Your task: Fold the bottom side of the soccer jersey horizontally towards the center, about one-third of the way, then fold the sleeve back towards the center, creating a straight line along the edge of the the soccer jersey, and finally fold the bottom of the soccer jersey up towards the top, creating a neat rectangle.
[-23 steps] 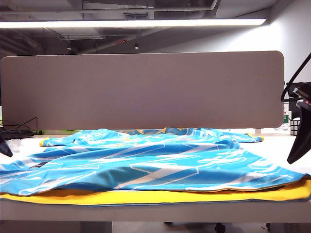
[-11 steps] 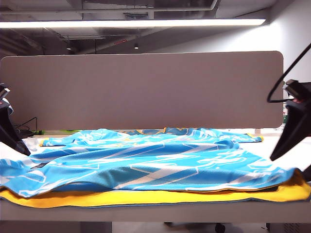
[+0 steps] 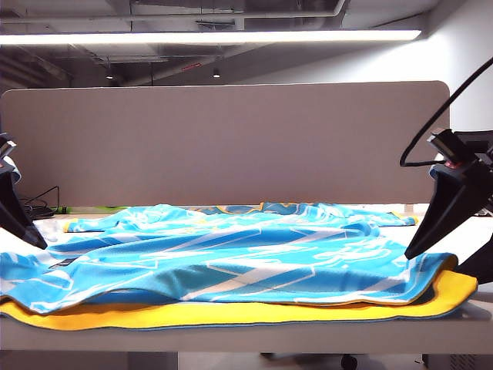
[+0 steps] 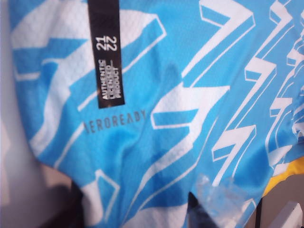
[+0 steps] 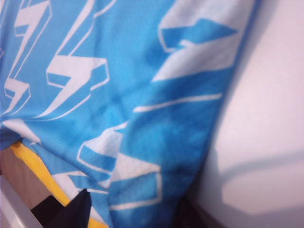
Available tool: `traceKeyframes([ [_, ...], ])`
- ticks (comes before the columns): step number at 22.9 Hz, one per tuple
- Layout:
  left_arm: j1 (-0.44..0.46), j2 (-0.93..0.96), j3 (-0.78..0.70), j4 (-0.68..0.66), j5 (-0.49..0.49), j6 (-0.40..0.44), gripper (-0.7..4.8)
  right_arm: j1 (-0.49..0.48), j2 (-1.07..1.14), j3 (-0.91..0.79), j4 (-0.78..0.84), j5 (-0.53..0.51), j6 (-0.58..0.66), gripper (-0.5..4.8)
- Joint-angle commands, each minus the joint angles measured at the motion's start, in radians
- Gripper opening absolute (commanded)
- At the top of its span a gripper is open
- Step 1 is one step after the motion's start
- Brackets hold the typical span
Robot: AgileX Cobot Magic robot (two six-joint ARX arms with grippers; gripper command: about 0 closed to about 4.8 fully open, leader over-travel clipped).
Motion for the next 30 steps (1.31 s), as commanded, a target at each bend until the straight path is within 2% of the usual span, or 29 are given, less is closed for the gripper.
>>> traceKeyframes([
  [1,-0.003,0.024,-0.026,-0.073,-0.130,0.000,1.94,0.002,0.008,-0.007,-0.019,0.040,0.014,1.85],
  [3,-0.003,0.024,-0.026,-0.068,-0.130,0.000,1.15,0.002,0.008,-0.007,-0.019,0.042,0.014,1.35],
  [4,-0.003,0.024,-0.026,-0.064,-0.123,0.000,0.35,0.002,0.008,-0.007,-0.019,0.042,0.014,0.63],
  [5,-0.003,0.024,-0.026,-0.063,-0.116,0.002,0.02,0.002,0.008,-0.007,-0.018,0.042,0.013,0.23],
  [6,-0.003,0.024,-0.025,-0.059,-0.103,0.001,-0.05,0.002,0.008,-0.007,-0.014,0.042,0.010,-0.10],
  [11,-0.002,-0.011,-0.026,-0.080,0.012,0.000,-0.06,0.005,-0.035,-0.007,-0.031,0.029,0.010,-0.09],
  [16,-0.014,-0.292,-0.026,-0.262,0.053,0.000,-0.06,0.032,-0.323,-0.007,-0.240,0.034,0.010,-0.09],
  [23,-0.034,-0.687,-0.027,-0.532,-0.008,-0.005,-0.06,0.057,-0.630,-0.008,-0.557,0.045,-0.012,-0.09],
  [26,-0.052,-0.842,-0.027,-0.690,-0.120,-0.008,-0.06,0.057,-0.845,-0.008,-0.680,0.050,0.065,-0.09],
  [27,-0.052,-0.886,-0.027,-0.693,-0.120,-0.035,-0.06,0.056,-0.930,-0.007,-0.698,0.064,0.128,-0.09],
  [28,-0.052,-0.941,-0.026,-0.657,-0.116,-0.100,-0.06,0.056,-1.024,-0.007,-0.691,0.069,0.195,-0.09],
  [30,-0.052,-0.974,-0.024,-0.595,-0.117,-0.151,-0.06,0.056,-1.075,-0.007,-0.652,0.097,0.245,-0.09],
])
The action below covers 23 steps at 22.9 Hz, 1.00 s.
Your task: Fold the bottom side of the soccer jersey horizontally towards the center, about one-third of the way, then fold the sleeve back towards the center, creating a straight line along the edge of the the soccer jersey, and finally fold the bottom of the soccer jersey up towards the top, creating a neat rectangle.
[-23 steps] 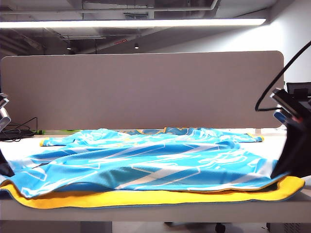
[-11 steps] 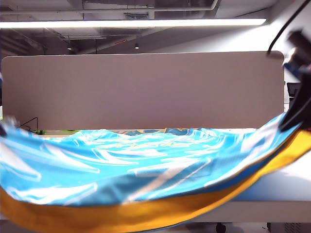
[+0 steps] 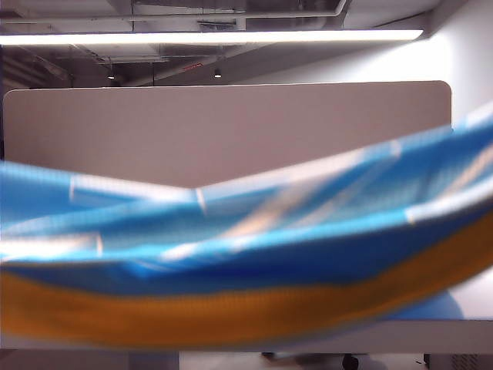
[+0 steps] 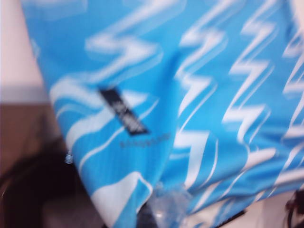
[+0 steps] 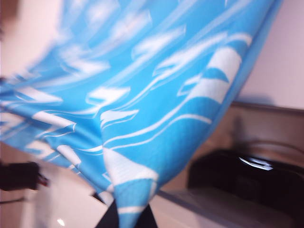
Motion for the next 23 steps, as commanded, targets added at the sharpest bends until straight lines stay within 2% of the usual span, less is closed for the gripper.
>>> traceKeyframes([
  [1,-0.001,-0.038,0.009,0.130,0.005,-0.107,-0.06,-0.001,-0.050,0.003,0.069,0.047,0.101,-0.09],
  [3,-0.001,-0.029,0.008,0.218,0.010,-0.155,-0.06,-0.001,-0.035,0.003,0.127,0.053,0.103,-0.09],
  [7,0.000,0.114,0.008,0.554,0.018,-0.255,-0.06,-0.001,0.175,0.003,0.447,0.048,0.104,-0.09],
  [8,0.000,0.212,0.011,0.702,0.024,-0.292,-0.06,-0.002,0.302,0.008,0.599,0.041,0.108,-0.09],
  [10,0.000,0.388,0.030,0.902,0.024,-0.340,-0.06,-0.008,0.521,0.056,0.739,0.039,0.093,-0.09],
  [12,-0.001,0.595,0.087,1.035,0.042,-0.372,-0.06,-0.007,0.741,0.145,0.832,0.039,0.063,-0.09],
  [14,-0.005,0.806,0.179,1.119,0.086,-0.394,-0.06,-0.009,0.943,0.264,0.907,0.035,0.061,-0.09],
  [17,-0.016,1.096,0.365,1.167,0.163,-0.392,0.03,-0.016,1.172,0.448,0.972,0.032,0.060,-0.04],
  [18,-0.016,1.137,0.394,1.177,0.188,-0.387,0.39,-0.020,1.210,0.480,0.997,0.029,0.060,0.32],
  [19,-0.016,1.171,0.422,1.186,0.220,-0.386,1.11,-0.023,1.237,0.504,1.014,0.024,0.060,0.94],
  [21,-0.016,1.229,0.473,1.189,0.277,-0.386,3.06,-0.034,1.276,0.547,1.023,0.018,0.061,2.76],
  [22,-0.016,1.243,0.486,1.188,0.298,-0.386,3.66,-0.036,1.282,0.558,1.018,0.017,0.061,3.38],
  [23,-0.014,1.247,0.491,1.186,0.308,-0.386,3.97,-0.041,1.282,0.564,1.010,0.013,0.061,3.69],
])
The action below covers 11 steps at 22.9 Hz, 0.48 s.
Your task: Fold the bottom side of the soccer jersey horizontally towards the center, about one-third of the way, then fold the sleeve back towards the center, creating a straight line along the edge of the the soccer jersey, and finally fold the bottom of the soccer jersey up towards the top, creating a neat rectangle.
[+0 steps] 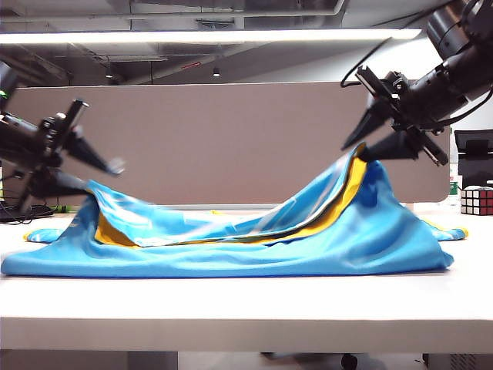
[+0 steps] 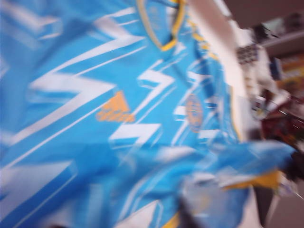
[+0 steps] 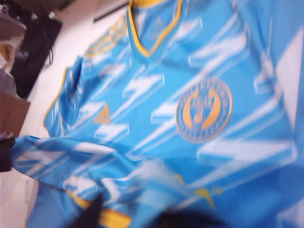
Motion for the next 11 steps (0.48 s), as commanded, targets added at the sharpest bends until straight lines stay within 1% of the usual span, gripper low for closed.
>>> traceKeyframes([
  [1,0.006,0.008,0.020,0.007,0.074,0.008,4.03,-0.019,-0.008,0.026,-0.003,-0.031,-0.002,3.69],
  [2,0.012,0.005,0.019,-0.004,0.074,0.008,4.03,-0.031,-0.014,0.026,-0.013,-0.046,-0.002,3.69],
  [3,0.019,-0.011,0.019,-0.045,0.075,0.031,4.02,-0.051,-0.039,0.021,-0.060,-0.074,-0.014,3.68],
  [4,0.025,-0.019,0.019,-0.074,0.073,0.045,3.98,-0.056,-0.051,0.021,-0.098,-0.073,-0.040,3.68],
  [5,0.034,-0.031,0.019,-0.111,0.064,0.073,3.98,-0.061,-0.071,0.021,-0.147,-0.070,-0.076,3.67],
  [7,0.046,-0.069,0.019,-0.232,0.027,0.167,3.84,-0.076,-0.111,0.019,-0.270,-0.043,-0.160,3.55],
  [8,0.048,-0.122,0.019,-0.396,-0.079,0.294,3.72,-0.084,-0.155,0.017,-0.399,0.023,-0.247,3.55],
  [9,0.048,-0.150,0.019,-0.485,-0.156,0.356,3.72,-0.086,-0.178,0.013,-0.457,0.055,-0.286,3.55],
  [10,0.045,-0.190,0.014,-0.605,-0.258,0.435,3.72,-0.086,-0.218,-0.011,-0.502,0.080,-0.314,3.55],
  [11,0.044,-0.208,0.012,-0.668,-0.283,0.459,3.72,-0.086,-0.241,-0.034,-0.509,0.079,-0.314,3.55],
])
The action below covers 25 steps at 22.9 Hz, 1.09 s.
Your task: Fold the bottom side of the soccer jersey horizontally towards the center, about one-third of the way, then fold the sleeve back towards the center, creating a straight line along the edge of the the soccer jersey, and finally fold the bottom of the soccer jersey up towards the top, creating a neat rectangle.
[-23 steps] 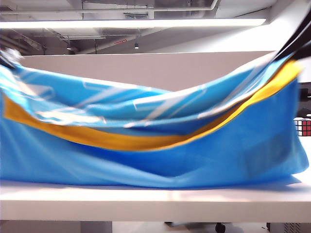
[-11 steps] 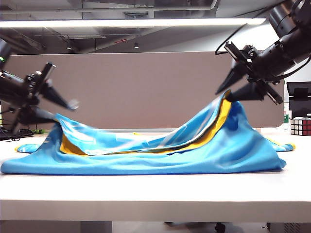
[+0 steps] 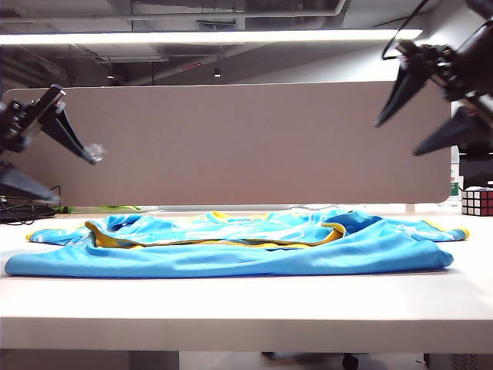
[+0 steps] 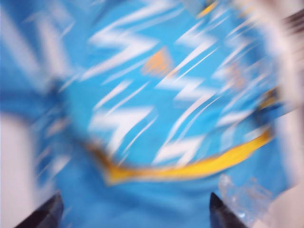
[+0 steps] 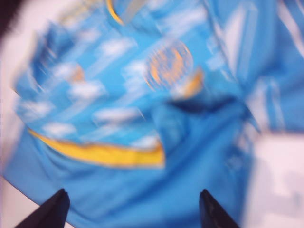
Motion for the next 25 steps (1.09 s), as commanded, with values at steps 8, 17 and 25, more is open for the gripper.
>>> traceKeyframes([
  [8,-0.005,-0.064,-0.150,-0.247,-0.134,0.159,3.73,-0.003,-0.122,-0.325,0.015,0.051,-0.016,3.56],
  [17,-0.053,-0.062,-0.273,-0.133,-0.132,0.129,3.73,0.000,-0.065,-0.457,0.216,0.046,0.080,3.55],
  [25,-0.079,-0.061,-0.283,-0.119,-0.200,0.126,3.67,0.003,0.075,-0.457,0.298,-0.007,0.108,3.55],
])
